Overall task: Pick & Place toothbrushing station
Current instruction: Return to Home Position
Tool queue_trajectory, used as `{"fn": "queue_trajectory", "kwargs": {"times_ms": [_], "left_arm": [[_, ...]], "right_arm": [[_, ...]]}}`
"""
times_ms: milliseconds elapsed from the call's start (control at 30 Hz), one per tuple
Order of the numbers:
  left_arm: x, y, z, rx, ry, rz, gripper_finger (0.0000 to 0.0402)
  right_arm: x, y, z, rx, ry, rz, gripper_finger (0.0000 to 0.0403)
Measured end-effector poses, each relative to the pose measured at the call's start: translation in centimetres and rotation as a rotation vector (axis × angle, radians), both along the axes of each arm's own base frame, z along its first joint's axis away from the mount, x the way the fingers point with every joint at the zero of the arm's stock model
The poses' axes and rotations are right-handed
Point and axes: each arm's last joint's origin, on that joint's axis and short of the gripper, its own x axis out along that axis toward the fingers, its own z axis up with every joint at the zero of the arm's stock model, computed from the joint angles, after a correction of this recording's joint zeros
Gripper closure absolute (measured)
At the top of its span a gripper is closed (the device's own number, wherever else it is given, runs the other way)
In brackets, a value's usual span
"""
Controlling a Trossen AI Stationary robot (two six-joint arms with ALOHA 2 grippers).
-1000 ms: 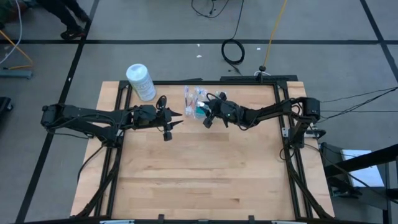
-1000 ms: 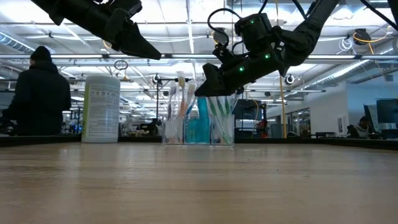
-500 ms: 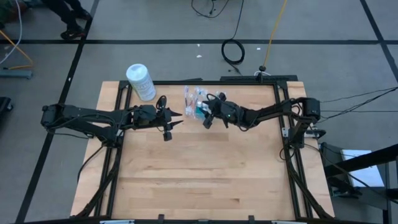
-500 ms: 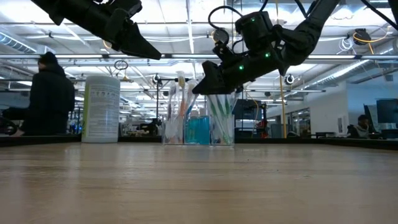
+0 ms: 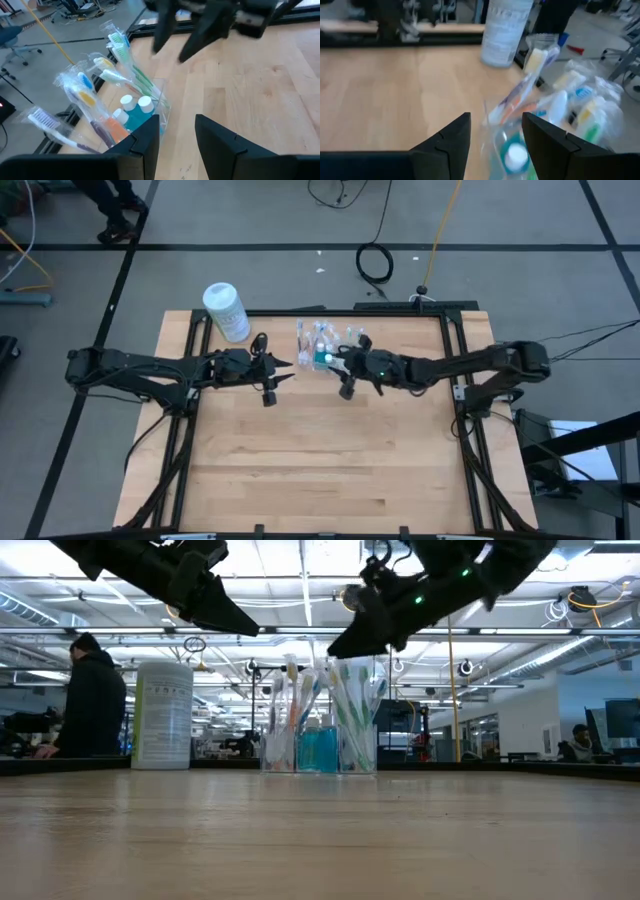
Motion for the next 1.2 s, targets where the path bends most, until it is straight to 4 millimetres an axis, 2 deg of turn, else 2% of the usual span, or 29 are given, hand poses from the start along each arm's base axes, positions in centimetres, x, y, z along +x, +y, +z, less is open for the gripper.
{"fn": "queue_trajectory", "kwargs": {"times_ms": [233, 400, 500, 633, 800, 1000, 1200], "left_arm": [[-2.4, -0.2, 2.3, -0.089, -0.109, 0.033, 0.0270], [-5.5, -0.4, 4.4, -0.120, -0.201, 0.041, 0.0270], [-7.7, -0.5, 5.2, -0.105, -0.222, 0.035, 0.0270], [-10.4, -0.7, 6.0, -0.070, -0.260, 0.023, 0.0270], [-12.8, -1.0, 5.9, -0.032, -0.294, -0.006, 0.0270], [-14.7, -1.4, 3.4, 0.000, -0.340, -0.083, 0.0270], [-15.9, -1.5, 0.6, 0.042, -0.388, -0.108, 0.0270]], "right_arm": [[-4.3, 2.0, 3.5, 0.012, 0.100, 0.080, 0.0249], [-7.6, 3.0, 5.8, 0.058, 0.072, 0.261, 0.0283], [-9.8, 3.3, 6.1, 0.068, 0.024, 0.371, 0.0309], [-12.9, 3.4, 5.7, 0.059, -0.046, 0.382, 0.0340], [-16.2, 3.4, 3.7, 0.023, -0.119, 0.393, 0.0376], [-19.2, 3.4, 1.4, 0.032, -0.227, 0.392, 0.0401], [-21.3, 3.8, -0.7, 0.037, -0.316, 0.520, 0.0402]]}}
